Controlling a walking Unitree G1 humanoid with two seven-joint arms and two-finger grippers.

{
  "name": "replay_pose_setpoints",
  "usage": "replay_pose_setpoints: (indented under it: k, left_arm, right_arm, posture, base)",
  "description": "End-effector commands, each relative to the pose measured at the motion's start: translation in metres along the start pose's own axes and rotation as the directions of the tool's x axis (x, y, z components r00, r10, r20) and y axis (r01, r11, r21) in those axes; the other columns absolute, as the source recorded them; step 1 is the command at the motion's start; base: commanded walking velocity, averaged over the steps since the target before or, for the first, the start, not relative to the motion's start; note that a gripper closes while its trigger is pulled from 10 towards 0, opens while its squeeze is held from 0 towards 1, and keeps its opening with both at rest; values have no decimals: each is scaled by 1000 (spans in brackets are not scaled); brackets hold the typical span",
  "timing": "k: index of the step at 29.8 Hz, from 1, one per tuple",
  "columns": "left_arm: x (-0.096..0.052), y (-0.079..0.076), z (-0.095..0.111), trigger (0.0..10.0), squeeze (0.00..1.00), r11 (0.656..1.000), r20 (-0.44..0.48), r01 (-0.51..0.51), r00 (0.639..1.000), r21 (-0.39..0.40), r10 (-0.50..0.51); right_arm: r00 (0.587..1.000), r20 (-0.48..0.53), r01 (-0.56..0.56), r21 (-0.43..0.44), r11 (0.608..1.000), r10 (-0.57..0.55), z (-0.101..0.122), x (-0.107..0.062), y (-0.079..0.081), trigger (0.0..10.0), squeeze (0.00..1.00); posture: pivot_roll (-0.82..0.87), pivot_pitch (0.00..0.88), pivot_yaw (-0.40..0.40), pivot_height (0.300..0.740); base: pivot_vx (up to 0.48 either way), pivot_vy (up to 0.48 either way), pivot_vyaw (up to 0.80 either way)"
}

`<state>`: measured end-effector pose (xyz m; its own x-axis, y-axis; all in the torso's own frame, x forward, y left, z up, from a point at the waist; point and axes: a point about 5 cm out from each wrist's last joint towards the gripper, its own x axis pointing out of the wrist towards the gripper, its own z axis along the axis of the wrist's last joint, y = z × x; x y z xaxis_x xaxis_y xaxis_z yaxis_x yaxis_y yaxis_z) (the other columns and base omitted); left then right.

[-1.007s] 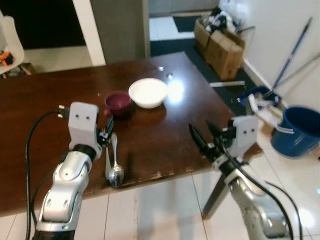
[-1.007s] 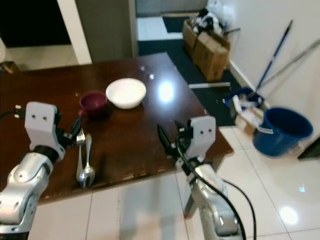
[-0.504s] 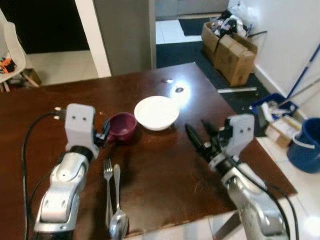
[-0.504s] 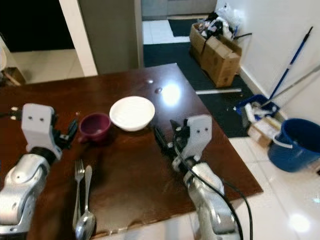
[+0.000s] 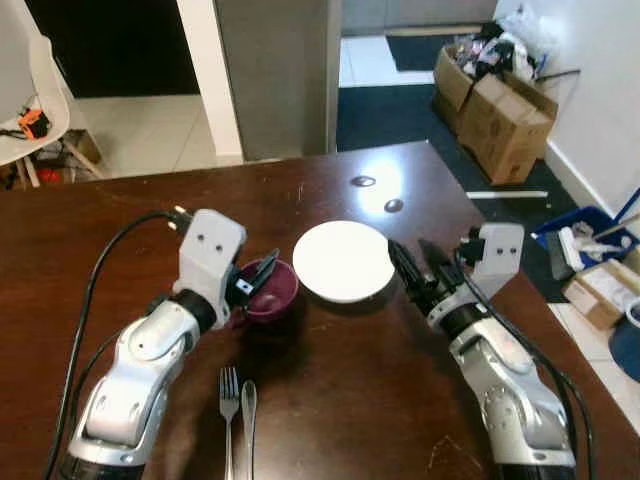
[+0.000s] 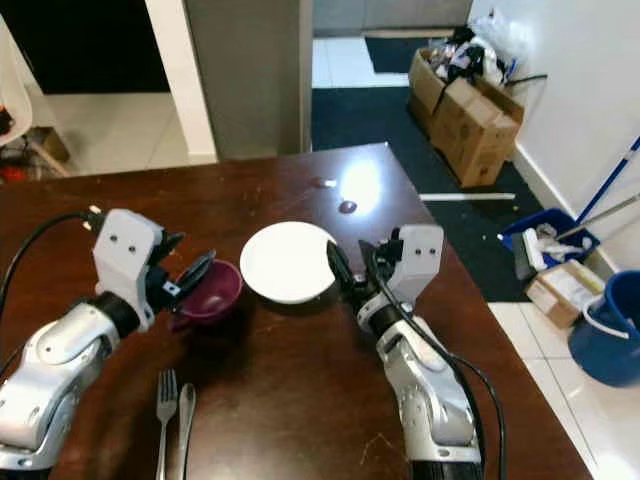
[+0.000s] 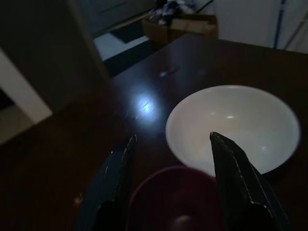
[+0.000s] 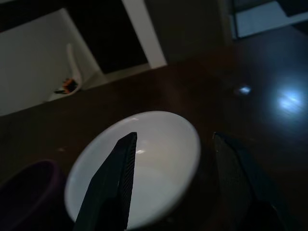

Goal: Setting the table

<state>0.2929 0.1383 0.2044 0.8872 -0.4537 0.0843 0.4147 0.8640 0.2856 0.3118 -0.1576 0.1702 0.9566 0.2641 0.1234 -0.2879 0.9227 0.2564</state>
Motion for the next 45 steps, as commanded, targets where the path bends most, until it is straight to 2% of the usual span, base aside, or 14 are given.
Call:
replay_pose_setpoints:
  k: [1, 12, 13, 14, 19, 20, 21, 24, 27, 28, 29, 34, 40, 45]
  left_arm:
    - [-2, -1, 5, 10000, 0, 998, 17, 28, 999, 53, -29]
    - [9, -3, 21, 10000, 0, 982, 40, 109, 992, 155, -117]
    - [12, -5, 23, 10000, 0, 976, 39, 132, 989, 172, -141]
    - [19, -8, 28, 10000, 0, 961, 47, 171, 982, 216, -185]
    - [34, -16, 36, 10000, 0, 934, 50, 256, 960, 249, -276]
    - [42, -23, 37, 10000, 0, 904, 19, 305, 945, 298, -326]
    - [42, -23, 37, 10000, 0, 904, 19, 305, 945, 298, -326]
    - [55, -33, 31, 10000, 0, 828, -82, 382, 920, 410, -384]
    - [58, -34, 30, 10000, 0, 801, -103, 394, 914, 452, -392]
    - [59, -34, 30, 10000, 0, 802, -110, 399, 913, 445, -393]
    - [61, -34, 29, 10000, 0, 798, -118, 407, 910, 444, -398]
    - [67, -31, 24, 10000, 0, 744, -187, 426, 903, 514, -387]
    - [69, -25, 21, 10000, 0, 745, -227, 439, 898, 502, -376]
    - [58, -9, 15, 10000, 0, 771, -269, 446, 894, 454, -359]
  right_arm:
    - [1000, -18, 20, 4, 1000, -20, -2, 4, -3, 10000, 0]
    - [998, -60, 25, 37, 999, -22, -4, 19, -13, 10000, 12]
    - [998, -64, 21, 45, 999, -18, -4, 21, -13, 10000, 125]
    - [997, -71, 11, 57, 998, -7, -4, 26, -13, 10000, 1000]
    - [995, -97, -11, 66, 998, 17, -8, 31, -12, 10000, 1000]
    - [994, -108, -20, 75, 997, 28, -9, 35, -11, 10000, 1000]
    - [994, -108, -20, 75, 997, 28, -9, 35, -11, 10000, 1000]
    - [988, -148, -23, 120, 993, 40, -13, 43, -11, 10000, 1000]
    - [985, -172, -13, 128, 992, 35, -15, 46, -13, 10000, 1000]
    - [983, -180, -18, 157, 987, 47, -16, 48, -13, 10000, 588]
    - [980, -188, -23, 183, 983, 58, -16, 49, -13, 10000, 0]
    - [965, -238, -53, 229, 972, 109, -21, 54, -11, 10000, 0]
    - [937, -305, -87, 269, 959, 171, -30, 55, -6, 10000, 0]
    - [891, -373, -147, 299, 943, 257, -43, 54, 2, 10000, 0]
  posture:
    - [8, 33, 132, 740]
    - [24, 37, 135, 740]
    - [24, 37, 135, 740]
    - [28, 42, 135, 740]
    - [34, 50, 139, 740]
    - [39, 59, 141, 740]
    - [39, 59, 141, 740]
    - [51, 79, 142, 740]
    - [56, 86, 142, 740]
    - [60, 93, 140, 740]
    - [61, 96, 140, 740]
    - [77, 126, 134, 740]
    - [82, 136, 134, 740]
    - [105, 165, 123, 740]
  base:
    - [0, 0, 0]
    - [0, 0, 0]
    - [0, 0, 0]
    - [0, 0, 0]
    - [0, 0, 0]
    - [0, 0, 0]
    - [0, 0, 0]
    - [0, 0, 0]
    - [0, 0, 0]
    - [0, 0, 0]
    - [0, 0, 0]
    - [0, 0, 0]
    - [0, 0, 0]
    - [0, 0, 0]
